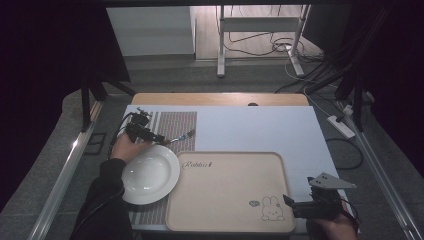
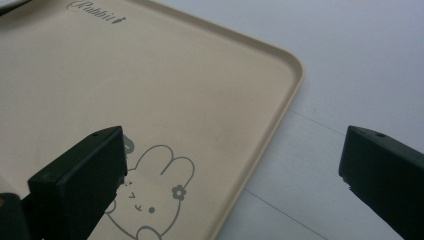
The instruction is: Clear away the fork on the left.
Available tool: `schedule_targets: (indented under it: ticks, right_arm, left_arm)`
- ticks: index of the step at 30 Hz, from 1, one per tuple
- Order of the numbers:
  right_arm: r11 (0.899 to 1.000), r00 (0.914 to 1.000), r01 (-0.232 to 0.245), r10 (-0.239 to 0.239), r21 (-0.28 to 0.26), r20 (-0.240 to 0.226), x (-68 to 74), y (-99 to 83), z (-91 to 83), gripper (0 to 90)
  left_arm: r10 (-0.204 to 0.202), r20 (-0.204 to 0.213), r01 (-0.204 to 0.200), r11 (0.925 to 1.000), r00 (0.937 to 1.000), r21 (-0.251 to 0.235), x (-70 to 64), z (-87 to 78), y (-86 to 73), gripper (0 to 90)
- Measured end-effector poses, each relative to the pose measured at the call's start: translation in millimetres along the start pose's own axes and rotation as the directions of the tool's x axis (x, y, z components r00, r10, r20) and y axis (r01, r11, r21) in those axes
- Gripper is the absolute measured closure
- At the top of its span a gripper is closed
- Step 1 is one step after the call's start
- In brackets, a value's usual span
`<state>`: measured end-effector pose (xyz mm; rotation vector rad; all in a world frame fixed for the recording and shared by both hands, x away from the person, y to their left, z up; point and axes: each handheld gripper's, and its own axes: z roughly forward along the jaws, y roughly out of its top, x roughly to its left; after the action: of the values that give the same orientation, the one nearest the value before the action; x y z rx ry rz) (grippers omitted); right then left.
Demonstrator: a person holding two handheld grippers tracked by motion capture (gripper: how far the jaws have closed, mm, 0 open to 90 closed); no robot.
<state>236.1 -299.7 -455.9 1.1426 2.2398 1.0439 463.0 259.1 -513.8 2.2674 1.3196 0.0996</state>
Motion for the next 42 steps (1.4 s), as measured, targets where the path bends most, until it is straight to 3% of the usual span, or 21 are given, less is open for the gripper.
schedule_targets:
  ticks: [8, 10, 11, 14, 15, 17, 18, 19, 22, 23, 24, 25, 28, 29, 30, 31, 33, 42]
  right_arm:
    - [1.000, 1.0000, 0.001, -0.001, -0.001, -0.002, 0.1, 0.0, 0.0, 0.0]
    - [1.000, 1.0000, 0.003, -0.003, 0.000, -0.002, 0.1, -0.1, -0.2, 0.0]
    - [1.000, 1.0000, 0.003, -0.003, 0.000, -0.002, 0.2, -0.1, -0.2, 0.0]
    - [1.000, 1.0000, 0.004, -0.004, 0.000, -0.003, 0.2, -0.1, -0.3, 0.0]
    - [1.000, 1.0000, 0.004, -0.004, 0.000, -0.003, 0.1, -0.1, -0.2, 0.0]
    - [1.000, 1.0000, 0.004, -0.004, -0.001, -0.003, 0.2, -0.1, -0.3, 0.0]
    - [1.000, 1.0000, 0.004, -0.004, -0.001, -0.003, 0.2, -0.2, -0.3, 0.0]
    - [1.000, 1.0000, 0.005, -0.005, -0.001, -0.003, 0.2, -0.2, -0.4, 0.0]
    - [1.000, 1.0000, 0.006, -0.006, -0.001, -0.004, 0.3, -0.2, -0.3, 0.0]
    - [1.000, 1.0000, 0.007, -0.007, -0.002, -0.004, 0.4, -0.2, -0.4, 0.0]
    - [1.000, 1.0000, 0.008, -0.008, -0.002, -0.004, 0.5, -0.2, -0.4, 0.0]
    - [1.000, 1.0000, 0.008, -0.008, -0.001, -0.004, 0.4, -0.2, -0.3, 0.0]
    - [1.000, 1.0000, 0.008, -0.008, -0.001, -0.005, 0.4, -0.2, -0.2, 0.0]
    - [1.000, 0.9999, 0.009, -0.009, -0.002, -0.005, 0.6, -0.2, -0.2, 0.0]
    - [1.000, 0.9999, 0.010, -0.010, -0.001, -0.004, 0.6, -0.3, -0.3, 0.0]
    - [1.000, 0.9999, 0.011, -0.011, -0.002, -0.004, 0.7, -0.3, -0.3, 0.0]
    - [1.000, 0.9999, 0.010, -0.010, -0.002, -0.004, 0.6, -0.4, -0.5, 0.0]
    - [1.000, 1.0000, 0.009, -0.009, -0.002, -0.003, 0.8, -0.7, -1.2, 0.0]
  left_arm:
    - [0.055, -0.004, -0.055, 0.9977, 0.9985, 0.041, -11.0, 11.2, 11.7, 0.7]
    - [0.066, -0.008, -0.065, 0.9938, 0.9978, 0.090, -14.2, 18.4, 15.1, 0.1]
    - [0.066, -0.008, -0.065, 0.9938, 0.9978, 0.090, -14.2, 18.4, 15.1, 0.1]
    - [0.099, -0.051, -0.091, 0.9847, 0.9938, 0.149, -18.2, 25.9, 17.4, 0.9]
    - [0.137, -0.088, -0.121, 0.9790, 0.9867, 0.164, -22.2, 27.0, 18.1, 3.2]
    - [0.144, -0.087, -0.129, 0.9790, 0.9858, 0.158, -23.2, 25.9, 18.5, 11.2]
    - [0.161, -0.079, -0.150, 0.9803, 0.9839, 0.129, -23.1, 21.2, 18.2, 19.7]
    - [0.161, -0.079, -0.150, 0.9803, 0.9839, 0.129, -23.1, 21.2, 18.2, 27.4]
    - [0.184, -0.067, -0.176, 0.9783, 0.9807, 0.109, -22.6, 18.6, 16.1, 34.0]
    - [0.198, -0.063, -0.191, 0.9764, 0.9781, 0.100, -22.9, 17.4, 14.9, 40.6]
    - [0.206, -0.052, -0.200, 0.9752, 0.9772, 0.095, -22.4, 16.0, 14.1, 62.4]
    - [0.211, -0.049, -0.206, 0.9741, 0.9763, 0.093, -21.9, 15.0, 13.3, 70.3]
    - [0.204, -0.025, -0.201, 0.9760, 0.9787, 0.084, -18.0, 13.8, 11.5, 72.3]
    - [0.204, -0.022, -0.201, 0.9758, 0.9788, 0.085, -16.4, 13.1, 11.1, 77.6]
    - [0.177, -0.013, -0.176, 0.9810, 0.9840, 0.082, -14.1, 12.6, 10.9, 78.1]
    - [0.169, 0.015, -0.170, 0.9829, 0.9855, 0.072, -9.8, 11.6, 9.5, 78.2]
    - [0.165, 0.026, -0.166, 0.9836, 0.9859, 0.069, -7.6, 11.1, 9.0, 78.3]
    - [0.145, -0.034, -0.143, 0.9883, 0.9888, 0.053, 9.0, -10.7, 2.1, 78.3]
